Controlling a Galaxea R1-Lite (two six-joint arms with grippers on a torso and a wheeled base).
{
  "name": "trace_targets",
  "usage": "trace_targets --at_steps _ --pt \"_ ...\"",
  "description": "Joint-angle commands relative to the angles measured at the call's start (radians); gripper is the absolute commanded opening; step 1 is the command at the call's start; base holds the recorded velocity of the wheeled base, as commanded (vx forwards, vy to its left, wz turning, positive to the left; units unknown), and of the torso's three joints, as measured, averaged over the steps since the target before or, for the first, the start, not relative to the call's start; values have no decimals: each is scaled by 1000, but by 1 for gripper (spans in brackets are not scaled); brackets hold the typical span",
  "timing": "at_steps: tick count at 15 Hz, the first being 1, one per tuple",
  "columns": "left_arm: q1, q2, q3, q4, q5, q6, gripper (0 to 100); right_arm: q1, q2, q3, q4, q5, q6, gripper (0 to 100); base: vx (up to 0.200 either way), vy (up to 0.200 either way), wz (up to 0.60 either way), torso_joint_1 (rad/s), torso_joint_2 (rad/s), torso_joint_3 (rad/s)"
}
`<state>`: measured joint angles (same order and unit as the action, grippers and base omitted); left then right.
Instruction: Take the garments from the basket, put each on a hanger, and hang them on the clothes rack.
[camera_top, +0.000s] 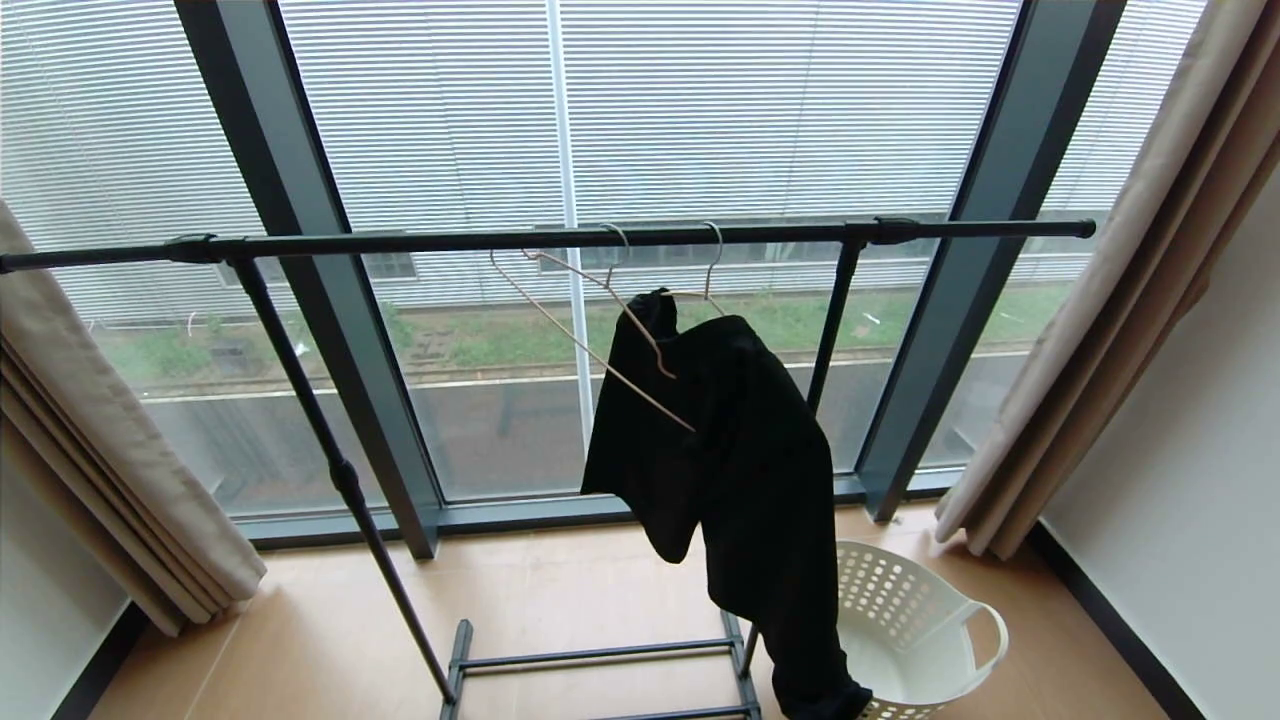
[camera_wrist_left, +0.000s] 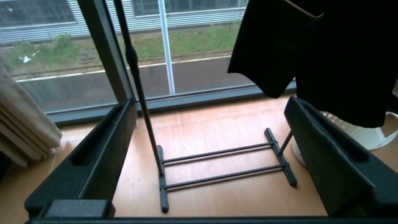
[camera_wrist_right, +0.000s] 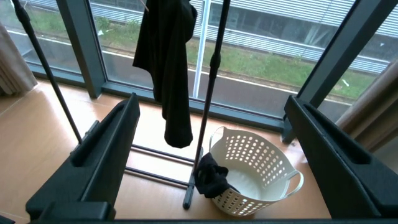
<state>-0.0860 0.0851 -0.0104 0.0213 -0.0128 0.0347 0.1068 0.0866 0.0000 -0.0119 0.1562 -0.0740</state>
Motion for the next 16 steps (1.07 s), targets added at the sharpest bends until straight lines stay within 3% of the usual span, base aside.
trace_targets --at_steps 1,16 --pt "0 5 0 0 -3 5 100 1 5 0 0 0 0 100 0 0 0 -144 334 173" --pt "2 5 0 2 -12 11 100 7 7 0 1 5 -13 100 0 0 0 -175 410 233"
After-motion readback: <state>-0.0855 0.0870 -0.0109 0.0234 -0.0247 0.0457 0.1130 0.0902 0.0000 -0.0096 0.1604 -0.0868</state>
